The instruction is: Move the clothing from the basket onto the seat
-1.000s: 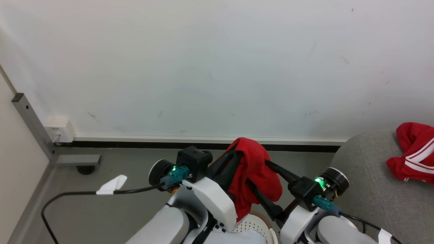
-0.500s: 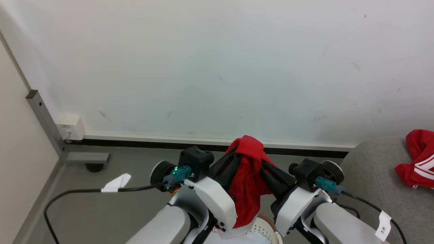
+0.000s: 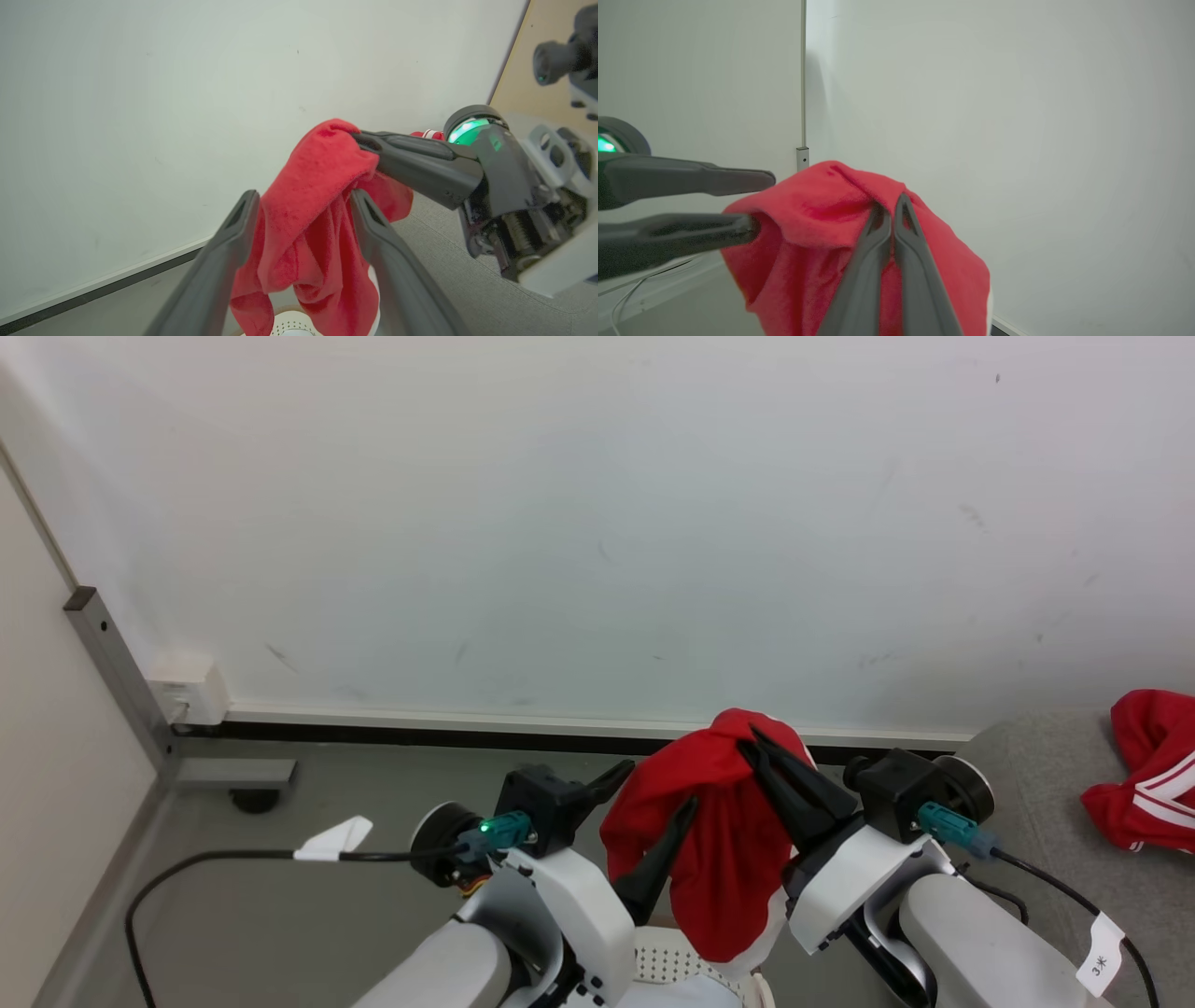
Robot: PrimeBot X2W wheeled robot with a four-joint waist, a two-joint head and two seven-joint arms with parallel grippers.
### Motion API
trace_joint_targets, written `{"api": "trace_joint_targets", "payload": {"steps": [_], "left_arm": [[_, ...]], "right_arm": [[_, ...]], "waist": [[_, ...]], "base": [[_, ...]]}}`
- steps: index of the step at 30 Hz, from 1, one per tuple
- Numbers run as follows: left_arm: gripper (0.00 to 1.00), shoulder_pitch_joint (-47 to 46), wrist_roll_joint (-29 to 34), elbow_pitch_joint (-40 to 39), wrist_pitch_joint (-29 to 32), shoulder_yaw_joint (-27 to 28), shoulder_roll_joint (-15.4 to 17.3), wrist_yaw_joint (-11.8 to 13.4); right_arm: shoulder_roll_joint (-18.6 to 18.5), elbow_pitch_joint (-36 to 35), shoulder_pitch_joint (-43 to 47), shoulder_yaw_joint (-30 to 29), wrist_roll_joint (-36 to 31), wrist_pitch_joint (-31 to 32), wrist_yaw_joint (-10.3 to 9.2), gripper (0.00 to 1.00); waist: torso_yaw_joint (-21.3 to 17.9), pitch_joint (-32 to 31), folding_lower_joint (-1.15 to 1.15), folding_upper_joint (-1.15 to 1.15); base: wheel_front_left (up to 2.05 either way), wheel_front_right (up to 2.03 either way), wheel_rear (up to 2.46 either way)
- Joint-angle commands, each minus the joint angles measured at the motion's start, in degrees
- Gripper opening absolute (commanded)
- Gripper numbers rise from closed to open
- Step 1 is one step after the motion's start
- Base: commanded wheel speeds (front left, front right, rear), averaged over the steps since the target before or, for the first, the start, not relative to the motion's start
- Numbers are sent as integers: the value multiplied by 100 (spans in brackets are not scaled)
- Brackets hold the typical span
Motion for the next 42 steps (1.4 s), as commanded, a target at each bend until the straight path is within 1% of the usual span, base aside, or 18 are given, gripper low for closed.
{"api": "trace_joint_targets", "payload": {"steps": [1, 7, 13, 19, 24, 27, 31, 37, 42], "left_arm": [[100, 76, -64, 0, 16, 6, 47, 15], [100, 98, -86, -37, 32, -11, 56, 29], [100, 114, -104, -29, -26, 8, 65, 62], [100, 146, -146, -37, -86, 17, 51, 113], [100, 177, -178, -44, -121, 12, 38, 130], [100, 183, -191, -67, -158, 15, 30, 155], [100, 156, -211, -75, -196, -11, -6, 126], [100, 63, -192, -69, -285, -89, -87, 68], [100, -37, -163, -69, -343, -246, -256, -66]], "right_arm": [[-21, -29, 82, -56, -53, -18, -13, 0], [-21, -31, 113, -319, -238, -19, -13, 0], [-11, -58, 132, -406, -299, -19, -13, 0], [-20, -104, 146, -461, -362, -19, -13, 0], [-95, -206, 177, -593, -426, -18, -13, 0], [-179, -261, 192, -648, -468, -19, -13, 0], [-320, -352, 219, -819, -514, -18, -13, 0], [-611, -463, 306, -1236, -552, -18, -13, 0], [-876, -559, 252, -1822, -594, -18, -13, 0]], "waist": [[-5, 1, 0, 0], [-22, 6, 0, 0], [-55, 12, 0, 0], [-232, 32, 0, 0], [-546, 76, 0, 0], [-833, 154, 0, 0], [-1236, 259, 0, 0], [-1708, 439, 0, 0], [-1854, 660, 0, 0]], "base": [[0, 0, 0], [0, 0, 0], [0, 0, 0], [0, 0, 0], [0, 0, 0], [0, 0, 0], [0, 0, 0], [0, 0, 0], [0, 0, 0]]}}
